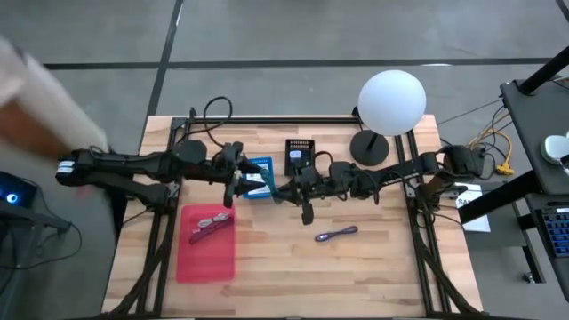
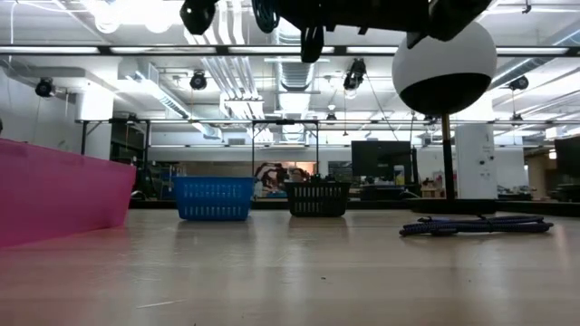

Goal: Pick and place items into bin
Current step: Put the light blue charger cable into the pink bin, then put the blue charger cable into the red bin

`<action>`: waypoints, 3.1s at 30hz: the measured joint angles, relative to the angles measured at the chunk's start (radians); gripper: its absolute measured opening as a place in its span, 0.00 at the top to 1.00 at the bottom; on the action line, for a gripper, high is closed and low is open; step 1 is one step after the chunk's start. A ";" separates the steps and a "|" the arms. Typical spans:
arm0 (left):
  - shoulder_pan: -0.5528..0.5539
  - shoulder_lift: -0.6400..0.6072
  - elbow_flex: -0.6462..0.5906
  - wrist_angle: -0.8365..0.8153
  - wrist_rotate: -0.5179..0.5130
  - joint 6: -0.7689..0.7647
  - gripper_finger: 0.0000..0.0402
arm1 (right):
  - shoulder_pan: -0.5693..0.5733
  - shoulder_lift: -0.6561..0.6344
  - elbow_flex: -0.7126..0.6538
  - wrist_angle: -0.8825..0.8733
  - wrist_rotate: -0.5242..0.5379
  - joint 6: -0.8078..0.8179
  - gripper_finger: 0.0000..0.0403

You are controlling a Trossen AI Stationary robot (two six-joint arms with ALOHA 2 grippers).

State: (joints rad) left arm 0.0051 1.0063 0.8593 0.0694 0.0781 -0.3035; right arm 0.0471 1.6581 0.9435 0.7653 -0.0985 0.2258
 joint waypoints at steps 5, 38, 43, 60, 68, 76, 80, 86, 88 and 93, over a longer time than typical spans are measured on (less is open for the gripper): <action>0.000 0.058 0.000 0.079 0.050 -0.004 0.51 | 0.000 0.000 0.000 -0.007 0.058 0.000 0.97; 0.000 0.072 0.001 0.009 0.117 -0.057 0.93 | -0.003 0.000 0.000 -0.181 0.024 0.038 0.89; -0.001 0.030 0.007 -0.118 0.144 -0.061 0.94 | -0.001 0.000 -0.001 -0.365 0.024 0.074 0.77; -0.001 -0.117 0.011 -0.868 0.085 -0.253 0.94 | 0.000 -0.001 -0.001 -0.532 0.009 0.184 0.63; -0.001 -0.042 -0.003 -1.091 0.189 -0.312 0.94 | 0.000 -0.001 -0.001 -0.529 0.009 0.170 0.66; -0.042 0.124 -0.003 -1.093 0.342 -0.312 0.94 | 0.000 -0.001 -0.001 -0.529 0.012 0.167 0.68; -0.065 0.197 -0.003 -1.092 0.362 -0.264 0.94 | 0.000 -0.002 -0.001 -0.529 0.012 0.167 0.68; -0.072 0.259 -0.003 -1.090 0.363 -0.232 0.78 | 0.000 -0.002 -0.001 -0.530 0.012 0.163 0.67; -0.072 0.268 -0.003 -1.089 0.363 -0.235 0.71 | 0.000 -0.002 -0.001 -0.530 0.012 0.163 0.67; -0.072 0.271 -0.003 -1.073 0.364 -0.240 0.59 | 0.000 -0.002 -0.001 -0.531 0.011 0.164 0.69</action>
State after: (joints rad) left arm -0.0666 1.2769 0.8562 -1.0038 0.4419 -0.5436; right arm 0.0475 1.6562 0.9421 0.2342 -0.0874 0.3899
